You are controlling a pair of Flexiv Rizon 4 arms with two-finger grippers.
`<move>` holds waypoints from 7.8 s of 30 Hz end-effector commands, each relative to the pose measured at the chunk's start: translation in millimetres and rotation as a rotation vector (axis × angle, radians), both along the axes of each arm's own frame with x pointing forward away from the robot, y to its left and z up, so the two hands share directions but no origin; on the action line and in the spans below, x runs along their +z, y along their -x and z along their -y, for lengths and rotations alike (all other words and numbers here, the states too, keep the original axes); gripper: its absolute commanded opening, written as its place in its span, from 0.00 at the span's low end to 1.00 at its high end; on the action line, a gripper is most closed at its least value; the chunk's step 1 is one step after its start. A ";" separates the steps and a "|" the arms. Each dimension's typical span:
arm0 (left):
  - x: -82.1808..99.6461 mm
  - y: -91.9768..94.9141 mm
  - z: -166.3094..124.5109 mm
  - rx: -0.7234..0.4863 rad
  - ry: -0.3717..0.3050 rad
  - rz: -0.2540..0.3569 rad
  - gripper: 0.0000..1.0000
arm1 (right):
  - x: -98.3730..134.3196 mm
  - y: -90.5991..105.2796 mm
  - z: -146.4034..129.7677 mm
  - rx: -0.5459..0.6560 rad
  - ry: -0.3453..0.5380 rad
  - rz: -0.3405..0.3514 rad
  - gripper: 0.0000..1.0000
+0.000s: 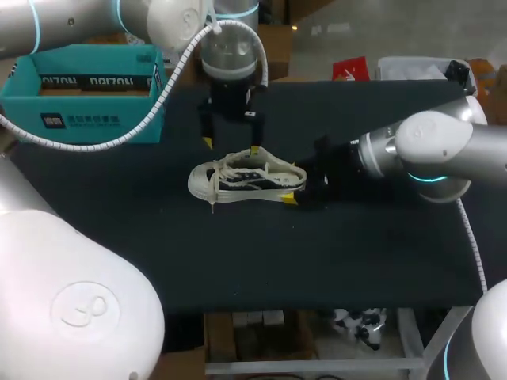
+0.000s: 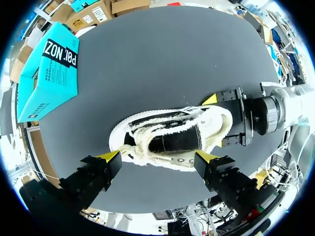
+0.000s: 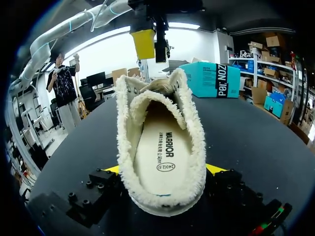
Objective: Open the shoe tongue, take the insole out of the shoe, put the insole back into the shoe, and pack the shoe into the shoebox
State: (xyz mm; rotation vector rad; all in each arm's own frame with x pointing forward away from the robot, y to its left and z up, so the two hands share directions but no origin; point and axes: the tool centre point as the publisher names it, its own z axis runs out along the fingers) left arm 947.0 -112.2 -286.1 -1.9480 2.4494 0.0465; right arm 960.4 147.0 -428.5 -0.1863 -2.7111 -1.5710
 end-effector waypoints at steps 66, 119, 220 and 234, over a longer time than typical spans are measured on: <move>-32.2 12.6 2.6 0.133 0.082 0.127 0.00 | -9.4 -1.1 -0.4 0.001 0.003 -0.013 0.00; 61.7 8.3 -52.3 -0.411 0.400 0.173 0.00 | -9.4 -1.1 -0.4 0.001 0.003 -0.013 0.00; -127.5 20.1 42.5 -1.403 0.198 -0.068 0.00 | -9.4 -1.1 -0.4 0.001 0.003 -0.013 0.00; -147.0 18.7 41.5 -1.387 0.154 -0.001 0.22 | -9.4 -1.1 -0.4 0.001 0.003 -0.013 0.00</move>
